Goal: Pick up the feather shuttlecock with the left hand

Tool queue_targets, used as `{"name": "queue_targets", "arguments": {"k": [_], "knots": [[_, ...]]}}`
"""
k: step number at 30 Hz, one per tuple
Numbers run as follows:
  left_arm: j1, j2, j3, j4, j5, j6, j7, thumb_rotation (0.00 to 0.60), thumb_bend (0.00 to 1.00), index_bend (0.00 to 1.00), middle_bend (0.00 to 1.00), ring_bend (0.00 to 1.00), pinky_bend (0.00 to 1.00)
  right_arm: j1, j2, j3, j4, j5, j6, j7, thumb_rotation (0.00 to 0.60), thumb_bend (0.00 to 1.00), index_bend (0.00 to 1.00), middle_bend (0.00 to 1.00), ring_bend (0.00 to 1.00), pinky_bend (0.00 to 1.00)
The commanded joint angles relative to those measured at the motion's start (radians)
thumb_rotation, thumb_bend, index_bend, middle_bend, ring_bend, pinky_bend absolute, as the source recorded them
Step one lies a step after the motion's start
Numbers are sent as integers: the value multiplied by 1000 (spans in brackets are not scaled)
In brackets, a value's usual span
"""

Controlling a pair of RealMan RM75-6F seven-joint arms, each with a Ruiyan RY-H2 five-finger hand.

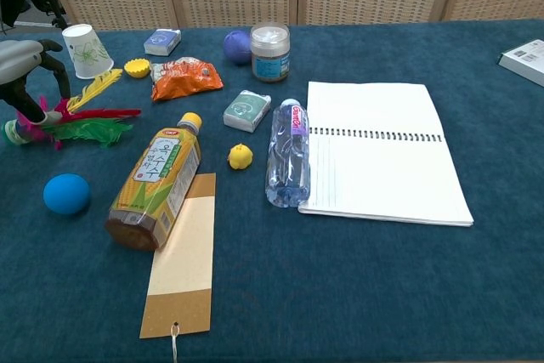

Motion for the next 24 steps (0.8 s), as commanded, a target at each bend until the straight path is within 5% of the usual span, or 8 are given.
{"name": "queue_targets", "arguments": {"k": [1, 24], "knots": [[-2, -4, 0, 8, 2, -3, -3, 600, 331, 512, 0, 0, 0, 1, -1, 0, 2, 3, -2, -2, 600, 0, 0, 0, 0, 0], [-6, -25, -3, 42, 21, -9, -22, 600, 354, 568, 0, 0, 0, 4, -10, 2, 8, 16, -7, -13, 600, 0, 0, 0, 0, 0]]}}
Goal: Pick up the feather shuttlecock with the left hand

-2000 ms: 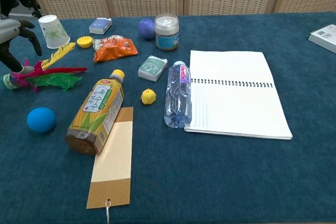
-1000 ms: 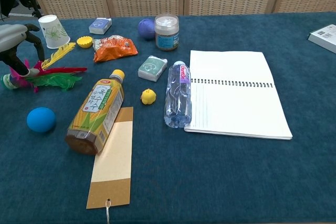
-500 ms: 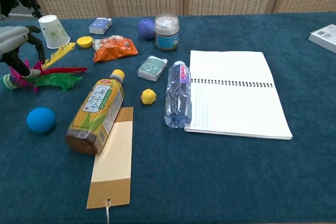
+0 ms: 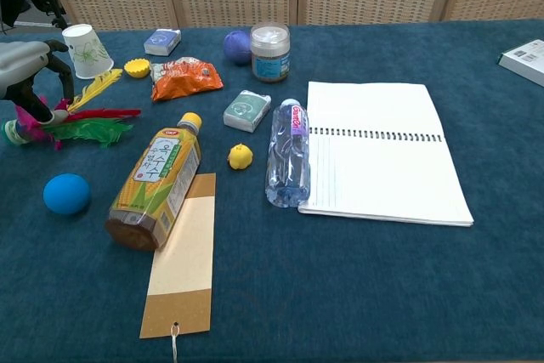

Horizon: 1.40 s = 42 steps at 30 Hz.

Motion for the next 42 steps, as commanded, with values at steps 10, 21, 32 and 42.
{"name": "queue_targets", "arguments": {"k": [10, 21, 32, 42], "knots": [[4, 2, -2, 14, -3, -3, -2, 600, 364, 596, 0, 0, 0, -2, 2, 0, -2, -2, 6, 1, 600, 0, 0, 0, 0, 0], [4, -5, -5, 37, 2, -10, -16, 600, 434, 626, 0, 0, 0, -2, 0, -2, -2, -1, 4, -6, 600, 0, 0, 0, 0, 0], [9, -10, -6, 52, 20, -10, -34, 600, 439, 648, 0, 0, 0, -1, -3, -2, 0, 1, 3, -9, 600, 0, 0, 0, 0, 0], [9, 10, -17, 5, 48, 18, -36, 600, 441, 662, 0, 0, 0, -2, -3, -2, -1, -1, 6, -9, 600, 0, 0, 0, 0, 0]]}}
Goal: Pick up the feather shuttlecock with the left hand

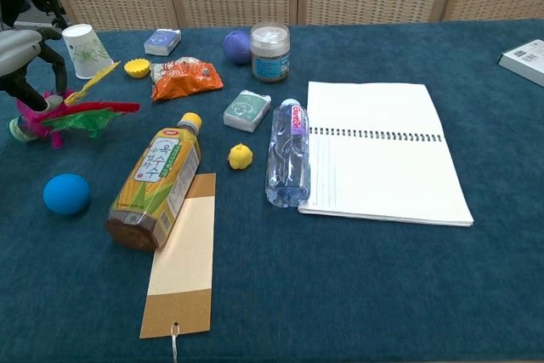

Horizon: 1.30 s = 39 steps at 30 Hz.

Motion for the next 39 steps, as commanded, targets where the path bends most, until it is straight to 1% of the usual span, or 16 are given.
{"name": "queue_targets", "arguments": {"k": [1, 14, 18, 26, 31, 36, 38, 39], "knots": [[0, 7, -4, -14, 7, 10, 2, 600, 442, 663, 0, 0, 0, 0, 1, 0, -1, -1, 1, 1, 600, 0, 0, 0, 0, 0], [1, 41, -28, -104, 58, 69, -9, 600, 456, 672, 0, 0, 0, -2, 3, -1, -3, -7, 5, 4, 600, 0, 0, 0, 0, 0], [11, 54, -22, -126, 72, 83, -12, 600, 455, 672, 0, 0, 0, -2, 3, -1, -3, -8, 5, 6, 600, 0, 0, 0, 0, 0], [38, 78, 5, -138, 71, 84, -11, 600, 453, 672, 0, 0, 0, -3, 4, -2, -5, -14, 9, 4, 600, 0, 0, 0, 0, 0], [44, 92, 12, -138, 58, 68, -8, 600, 437, 672, 0, 0, 0, -4, 4, -4, -8, -19, 12, 0, 600, 0, 0, 0, 0, 0], [47, 106, 15, -150, 52, 59, -6, 600, 389, 669, 0, 0, 0, -7, 3, -3, -10, -22, 19, -1, 600, 0, 0, 0, 0, 0], [48, 113, 17, -158, 49, 58, 2, 600, 370, 644, 0, 0, 0, -8, 2, -2, -9, -25, 23, 0, 600, 0, 0, 0, 0, 0], [49, 116, 17, -163, 49, 58, 3, 600, 358, 611, 0, 0, 0, -8, 1, -2, -9, -26, 24, 1, 600, 0, 0, 0, 0, 0]]}}
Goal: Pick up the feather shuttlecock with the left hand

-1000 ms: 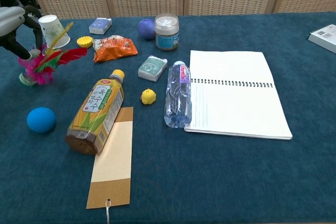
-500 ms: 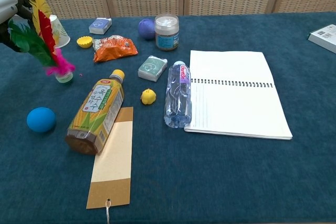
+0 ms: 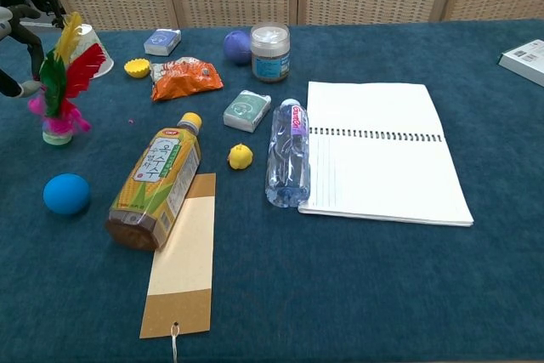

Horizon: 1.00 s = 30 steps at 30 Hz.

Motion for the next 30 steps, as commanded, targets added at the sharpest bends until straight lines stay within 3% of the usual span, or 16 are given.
{"name": "queue_targets", "arguments": {"k": [1, 8, 15, 30], "knots": [[2, 9, 1, -12, -1, 1, 3, 600, 346, 571, 0, 0, 0, -1, -1, 1, 1, -2, 3, 2, 600, 0, 0, 0, 0, 0], [12, 36, 0, -52, 16, 14, -12, 600, 299, 434, 0, 0, 0, -3, -5, 0, 5, -9, 8, 4, 600, 0, 0, 0, 0, 0], [40, 129, -1, -192, 53, 28, -53, 600, 250, 297, 0, 0, 0, -5, -3, -1, 1, -17, 11, 4, 600, 0, 0, 0, 0, 0], [142, 380, 42, -477, 236, 112, -147, 600, 229, 244, 0, 0, 0, -12, 4, -11, -21, -48, 26, 0, 600, 0, 0, 0, 0, 0]]}}
